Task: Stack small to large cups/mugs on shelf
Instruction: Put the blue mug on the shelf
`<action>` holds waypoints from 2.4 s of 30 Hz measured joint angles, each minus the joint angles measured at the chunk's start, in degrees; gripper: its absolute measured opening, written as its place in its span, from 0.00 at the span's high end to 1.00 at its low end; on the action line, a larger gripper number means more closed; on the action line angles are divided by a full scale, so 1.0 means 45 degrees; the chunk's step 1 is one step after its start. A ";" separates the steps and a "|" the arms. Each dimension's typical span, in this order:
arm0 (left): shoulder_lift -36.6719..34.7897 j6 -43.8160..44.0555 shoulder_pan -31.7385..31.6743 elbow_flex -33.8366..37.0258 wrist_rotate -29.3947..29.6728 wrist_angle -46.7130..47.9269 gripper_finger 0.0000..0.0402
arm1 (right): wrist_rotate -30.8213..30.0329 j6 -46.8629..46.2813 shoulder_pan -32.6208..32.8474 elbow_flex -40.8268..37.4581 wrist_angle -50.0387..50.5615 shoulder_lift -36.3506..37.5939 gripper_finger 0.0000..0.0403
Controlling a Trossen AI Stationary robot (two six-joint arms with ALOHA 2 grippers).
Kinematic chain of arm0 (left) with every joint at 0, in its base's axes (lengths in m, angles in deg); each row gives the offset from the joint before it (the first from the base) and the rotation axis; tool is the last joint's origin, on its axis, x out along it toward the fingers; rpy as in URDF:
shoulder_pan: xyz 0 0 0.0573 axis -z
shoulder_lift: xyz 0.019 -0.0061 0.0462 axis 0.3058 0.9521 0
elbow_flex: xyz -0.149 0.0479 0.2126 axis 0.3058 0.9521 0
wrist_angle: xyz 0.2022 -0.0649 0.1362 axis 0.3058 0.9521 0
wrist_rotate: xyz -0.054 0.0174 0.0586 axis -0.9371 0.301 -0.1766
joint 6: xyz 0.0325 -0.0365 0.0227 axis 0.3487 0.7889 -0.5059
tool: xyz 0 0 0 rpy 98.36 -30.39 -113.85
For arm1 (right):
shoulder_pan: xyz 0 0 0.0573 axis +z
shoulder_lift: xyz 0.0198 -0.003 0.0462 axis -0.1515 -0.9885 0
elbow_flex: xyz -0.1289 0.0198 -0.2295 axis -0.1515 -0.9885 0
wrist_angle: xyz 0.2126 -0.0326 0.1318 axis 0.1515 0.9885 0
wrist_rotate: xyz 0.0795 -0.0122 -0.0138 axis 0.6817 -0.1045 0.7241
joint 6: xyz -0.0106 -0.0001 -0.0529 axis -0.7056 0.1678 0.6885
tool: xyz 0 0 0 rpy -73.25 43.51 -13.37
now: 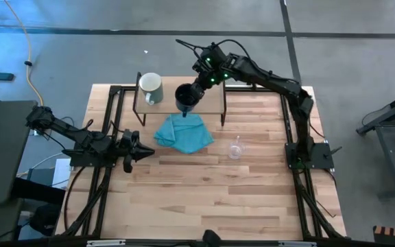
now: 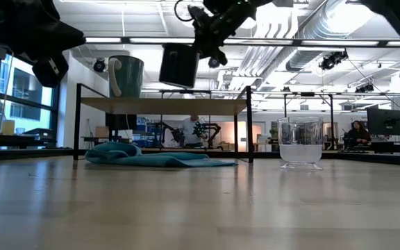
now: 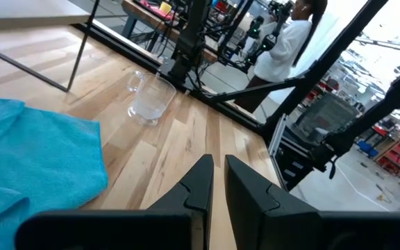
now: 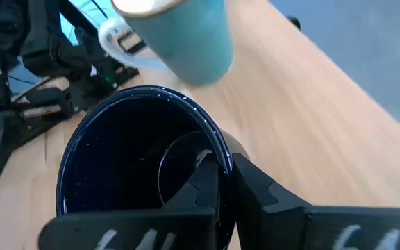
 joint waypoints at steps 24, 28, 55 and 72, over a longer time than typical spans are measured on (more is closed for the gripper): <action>0.0000 0.0299 0.0000 0.0000 0.0171 0.0063 0.94 | -0.0008 0.0663 -0.0903 0.3008 0.1242 -0.2238 1.00; 0.0000 0.0301 0.0000 0.0000 0.0208 0.0082 0.94 | -0.0010 0.0939 -0.0903 0.3008 0.1100 -0.2238 1.00; 0.0000 0.0957 0.0003 0.0000 0.0511 0.0068 0.94 | 0.0073 0.2206 -0.0933 0.3012 0.1052 -0.2248 1.00; 0.0005 0.1001 0.0005 0.0000 0.0511 0.0044 0.94 | 0.0264 0.1951 -0.1015 0.3032 0.1147 -0.2574 1.00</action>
